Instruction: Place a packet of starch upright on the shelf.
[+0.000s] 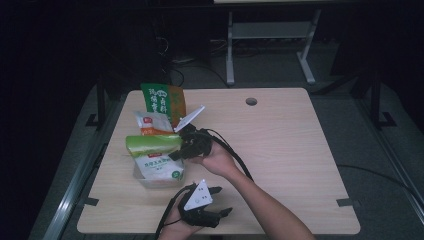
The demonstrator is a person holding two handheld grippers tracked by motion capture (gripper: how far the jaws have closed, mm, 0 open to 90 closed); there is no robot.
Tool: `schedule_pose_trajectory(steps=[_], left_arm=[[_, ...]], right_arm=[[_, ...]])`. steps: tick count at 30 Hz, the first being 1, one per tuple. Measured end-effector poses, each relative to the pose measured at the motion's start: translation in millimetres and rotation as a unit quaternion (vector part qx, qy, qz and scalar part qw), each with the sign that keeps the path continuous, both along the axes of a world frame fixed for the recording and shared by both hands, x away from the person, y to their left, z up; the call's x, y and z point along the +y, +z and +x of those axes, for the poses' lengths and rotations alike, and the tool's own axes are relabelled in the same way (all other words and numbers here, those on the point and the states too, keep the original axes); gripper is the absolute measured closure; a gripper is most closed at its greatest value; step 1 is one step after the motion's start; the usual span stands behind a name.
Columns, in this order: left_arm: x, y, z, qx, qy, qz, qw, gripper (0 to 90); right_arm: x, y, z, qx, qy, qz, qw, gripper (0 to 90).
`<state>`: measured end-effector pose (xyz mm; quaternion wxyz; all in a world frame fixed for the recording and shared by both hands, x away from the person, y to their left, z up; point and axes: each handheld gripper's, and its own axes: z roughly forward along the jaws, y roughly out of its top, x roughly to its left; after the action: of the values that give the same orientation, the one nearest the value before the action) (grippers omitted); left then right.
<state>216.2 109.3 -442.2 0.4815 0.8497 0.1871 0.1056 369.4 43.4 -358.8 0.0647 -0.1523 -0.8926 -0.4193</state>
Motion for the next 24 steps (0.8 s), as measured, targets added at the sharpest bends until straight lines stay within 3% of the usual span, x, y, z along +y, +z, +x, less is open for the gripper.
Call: schedule_pose_trajectory(steps=[24], left_arm=[[-0.6, -0.3, 1.4, 0.004, 0.001, 0.006, 1.0, 32.2]], right_arm=[[-15.4, 2.0, -3.4, 0.004, -0.007, 0.019, 0.9998, 71.2]])
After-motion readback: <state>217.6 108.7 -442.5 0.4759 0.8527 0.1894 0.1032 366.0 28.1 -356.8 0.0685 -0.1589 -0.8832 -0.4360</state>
